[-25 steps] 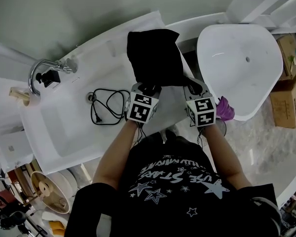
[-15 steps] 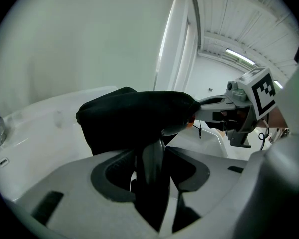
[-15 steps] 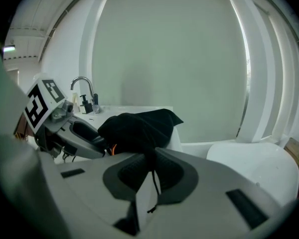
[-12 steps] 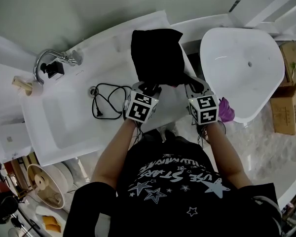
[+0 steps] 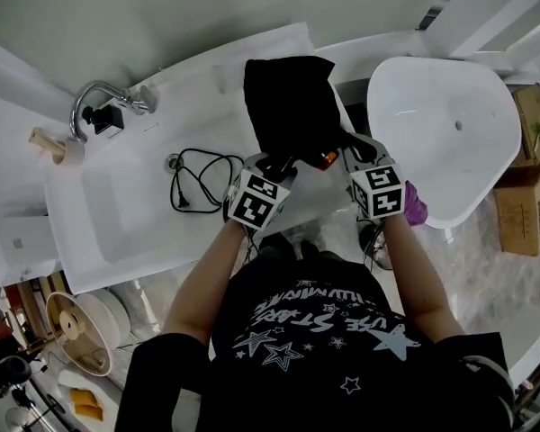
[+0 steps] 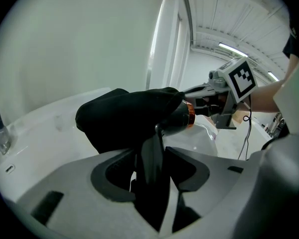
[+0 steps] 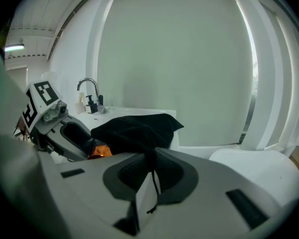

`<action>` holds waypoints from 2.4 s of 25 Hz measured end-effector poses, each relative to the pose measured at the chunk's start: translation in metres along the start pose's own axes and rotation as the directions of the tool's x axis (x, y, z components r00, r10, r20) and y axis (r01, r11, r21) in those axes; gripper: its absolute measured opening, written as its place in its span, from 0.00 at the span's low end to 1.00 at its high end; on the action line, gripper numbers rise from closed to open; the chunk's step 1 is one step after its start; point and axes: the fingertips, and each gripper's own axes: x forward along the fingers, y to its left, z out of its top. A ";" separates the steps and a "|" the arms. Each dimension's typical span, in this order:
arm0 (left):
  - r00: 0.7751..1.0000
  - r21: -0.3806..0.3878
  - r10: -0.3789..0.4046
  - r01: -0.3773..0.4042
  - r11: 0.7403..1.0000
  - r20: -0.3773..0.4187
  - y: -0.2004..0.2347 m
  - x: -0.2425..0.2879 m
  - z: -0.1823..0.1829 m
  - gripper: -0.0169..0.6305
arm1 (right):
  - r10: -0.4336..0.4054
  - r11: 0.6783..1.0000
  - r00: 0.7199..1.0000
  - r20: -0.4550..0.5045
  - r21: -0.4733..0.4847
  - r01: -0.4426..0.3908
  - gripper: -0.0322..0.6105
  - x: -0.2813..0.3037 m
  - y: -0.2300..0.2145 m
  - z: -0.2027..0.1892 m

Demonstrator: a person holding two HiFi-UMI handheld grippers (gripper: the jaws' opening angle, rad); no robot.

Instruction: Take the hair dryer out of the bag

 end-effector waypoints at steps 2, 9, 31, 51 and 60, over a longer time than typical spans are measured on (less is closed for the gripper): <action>1.000 0.008 -0.010 0.010 1.000 -0.002 -0.005 -0.002 -0.001 0.34 | 0.011 1.000 1.000 -0.002 -0.011 -0.011 0.10 0.001 -0.002 0.001; 0.999 0.020 -0.046 0.046 0.999 0.020 -0.021 -0.009 -0.003 0.34 | 0.054 0.998 0.999 -0.003 0.009 -0.054 0.10 0.008 -0.006 0.002; 0.997 0.005 -0.001 0.001 1.000 0.077 -0.081 -0.041 -0.006 0.34 | 0.194 0.980 0.981 0.013 0.032 -0.194 0.10 0.001 -0.005 -0.008; 0.975 -0.078 -0.038 0.056 0.995 0.220 -0.176 -0.062 -0.013 0.34 | 0.281 0.959 0.959 0.023 -0.025 -0.281 0.10 -0.009 -0.001 -0.019; 0.958 -0.075 -0.087 0.112 0.991 0.274 -0.201 -0.075 -0.016 0.34 | 0.250 0.968 0.968 -0.004 -0.034 -0.250 0.10 -0.003 -0.006 -0.026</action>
